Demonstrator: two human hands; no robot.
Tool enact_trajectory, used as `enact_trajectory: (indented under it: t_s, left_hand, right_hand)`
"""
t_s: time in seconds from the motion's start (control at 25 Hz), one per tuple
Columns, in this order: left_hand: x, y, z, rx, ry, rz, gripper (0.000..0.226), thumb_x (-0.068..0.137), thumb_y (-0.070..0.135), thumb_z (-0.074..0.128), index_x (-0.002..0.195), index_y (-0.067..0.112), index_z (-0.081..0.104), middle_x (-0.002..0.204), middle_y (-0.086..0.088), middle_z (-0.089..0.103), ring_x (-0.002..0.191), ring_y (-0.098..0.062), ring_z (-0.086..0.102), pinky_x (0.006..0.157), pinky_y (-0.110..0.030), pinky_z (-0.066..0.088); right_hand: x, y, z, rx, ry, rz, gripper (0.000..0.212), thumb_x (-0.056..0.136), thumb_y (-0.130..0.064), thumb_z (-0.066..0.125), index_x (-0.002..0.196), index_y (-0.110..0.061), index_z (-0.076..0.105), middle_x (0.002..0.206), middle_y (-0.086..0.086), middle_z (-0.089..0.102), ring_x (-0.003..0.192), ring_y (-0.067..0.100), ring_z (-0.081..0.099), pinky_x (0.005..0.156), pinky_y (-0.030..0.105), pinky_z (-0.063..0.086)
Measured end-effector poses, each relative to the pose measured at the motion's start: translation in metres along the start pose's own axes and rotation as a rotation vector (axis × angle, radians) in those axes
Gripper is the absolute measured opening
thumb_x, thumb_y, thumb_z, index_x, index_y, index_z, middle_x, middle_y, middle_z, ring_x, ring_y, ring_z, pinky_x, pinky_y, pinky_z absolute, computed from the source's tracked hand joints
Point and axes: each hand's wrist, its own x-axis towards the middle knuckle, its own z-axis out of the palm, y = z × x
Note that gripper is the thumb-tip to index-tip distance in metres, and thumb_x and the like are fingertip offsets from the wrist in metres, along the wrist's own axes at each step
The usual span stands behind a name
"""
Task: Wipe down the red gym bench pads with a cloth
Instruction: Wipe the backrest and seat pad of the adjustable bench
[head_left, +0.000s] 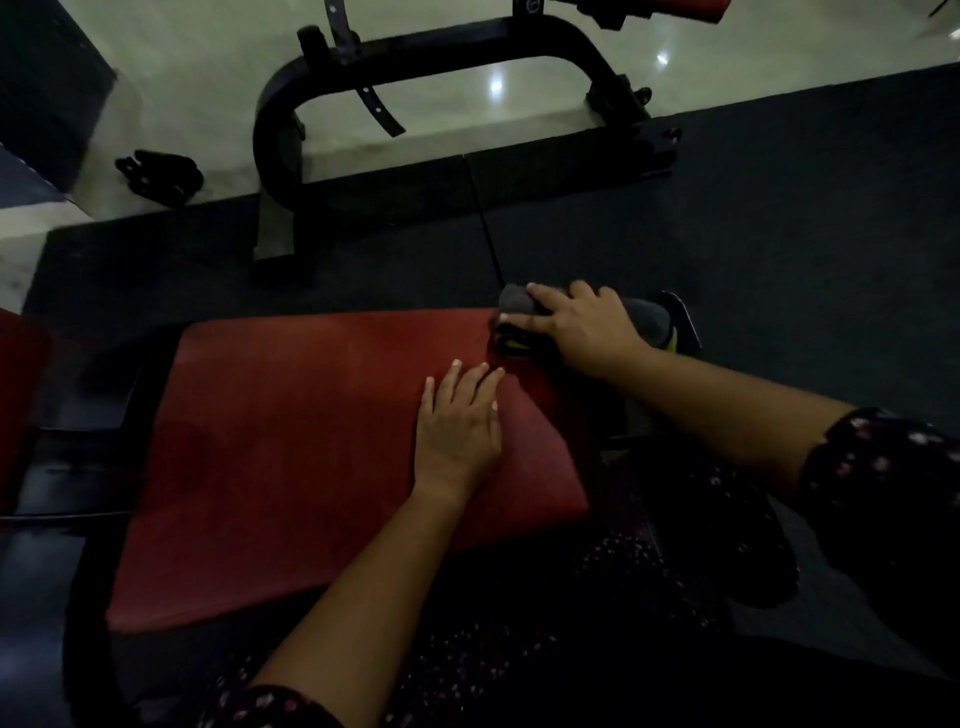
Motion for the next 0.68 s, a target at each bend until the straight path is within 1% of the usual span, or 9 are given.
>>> enact_trajectory:
  t_s: [0.08,0.16,0.2,0.24,0.28,0.4,0.44,0.56,0.68]
  left_hand:
    - [-0.004,-0.001,0.0,-0.01,-0.006,0.011,0.05,0.093,0.03,0.032,0.138,0.023,0.052,0.14,0.001,0.054,0.138,-0.026,0.041,0.112,-0.052,0.03]
    - [-0.005,-0.003,0.0,-0.005,-0.007,0.02,0.05,0.094,0.029,0.03,0.139,0.024,0.051,0.141,0.003,0.053,0.139,-0.025,0.04,0.113,-0.051,0.029]
    - [-0.003,-0.004,0.0,-0.007,-0.008,0.017,0.051,0.093,0.028,0.03,0.139,0.025,0.051,0.141,0.004,0.053,0.139,-0.024,0.039,0.113,-0.05,0.029]
    - [-0.002,-0.005,0.0,-0.014,-0.01,0.012,0.051,0.093,0.028,0.029,0.138,0.026,0.052,0.141,0.005,0.053,0.139,-0.023,0.04,0.113,-0.05,0.029]
    - [-0.002,-0.005,-0.001,-0.02,-0.011,0.008,0.051,0.092,0.028,0.029,0.138,0.026,0.053,0.14,0.005,0.054,0.139,-0.023,0.04,0.113,-0.05,0.029]
    - [-0.003,-0.004,-0.001,-0.009,-0.029,0.01,0.053,0.093,0.03,0.025,0.14,0.025,0.05,0.143,0.005,0.051,0.141,-0.023,0.036,0.114,-0.05,0.026]
    - [-0.004,-0.003,-0.001,0.0,-0.036,0.015,0.054,0.094,0.03,0.025,0.141,0.025,0.049,0.144,0.004,0.05,0.141,-0.024,0.036,0.114,-0.05,0.026]
    - [-0.006,-0.002,0.002,0.037,-0.029,0.019,0.052,0.094,0.031,0.028,0.141,0.023,0.05,0.145,0.003,0.05,0.14,-0.025,0.037,0.113,-0.05,0.027]
    - [-0.006,-0.001,0.004,0.038,-0.034,0.004,0.052,0.094,0.031,0.027,0.141,0.023,0.05,0.145,0.003,0.05,0.141,-0.024,0.036,0.114,-0.049,0.026]
  right_hand:
    - [0.025,0.005,-0.002,0.159,-0.097,0.145,0.064,0.096,-0.026,0.049,0.145,-0.055,0.02,0.151,0.003,0.031,0.118,0.034,0.046,0.087,0.045,0.044]
    - [0.04,0.019,-0.005,0.493,-0.248,0.302,0.069,0.091,-0.015,0.053,0.146,-0.047,0.029,0.142,0.008,0.044,0.112,0.032,0.053,0.083,0.038,0.049]
    - [0.042,0.026,-0.006,0.658,-0.292,0.363,0.068,0.089,-0.012,0.054,0.146,-0.043,0.033,0.137,0.01,0.049,0.109,0.03,0.056,0.081,0.034,0.049]
    - [0.039,0.03,-0.008,0.768,-0.309,0.402,0.068,0.088,-0.009,0.055,0.146,-0.039,0.037,0.134,0.011,0.054,0.107,0.029,0.059,0.079,0.032,0.05]
    - [0.032,0.032,-0.009,0.828,-0.311,0.425,0.069,0.087,-0.007,0.055,0.146,-0.038,0.038,0.13,0.011,0.056,0.104,0.029,0.06,0.078,0.032,0.051]
    - [0.001,0.024,-0.007,0.856,-0.284,0.406,0.075,0.086,-0.006,0.056,0.148,-0.041,0.03,0.128,0.013,0.054,0.096,0.028,0.063,0.08,0.036,0.055]
    - [-0.011,0.018,-0.002,0.837,-0.269,0.4,0.077,0.087,-0.007,0.057,0.149,-0.042,0.027,0.129,0.014,0.052,0.098,0.028,0.062,0.083,0.038,0.054]
    - [-0.048,0.001,0.009,0.772,-0.208,0.373,0.081,0.086,-0.013,0.059,0.149,-0.046,0.022,0.136,0.011,0.046,0.112,0.03,0.054,0.094,0.04,0.048]
    - [-0.093,-0.016,0.018,0.707,-0.183,0.292,0.084,0.083,-0.016,0.06,0.149,-0.048,0.018,0.141,0.008,0.043,0.119,0.031,0.052,0.096,0.037,0.046]
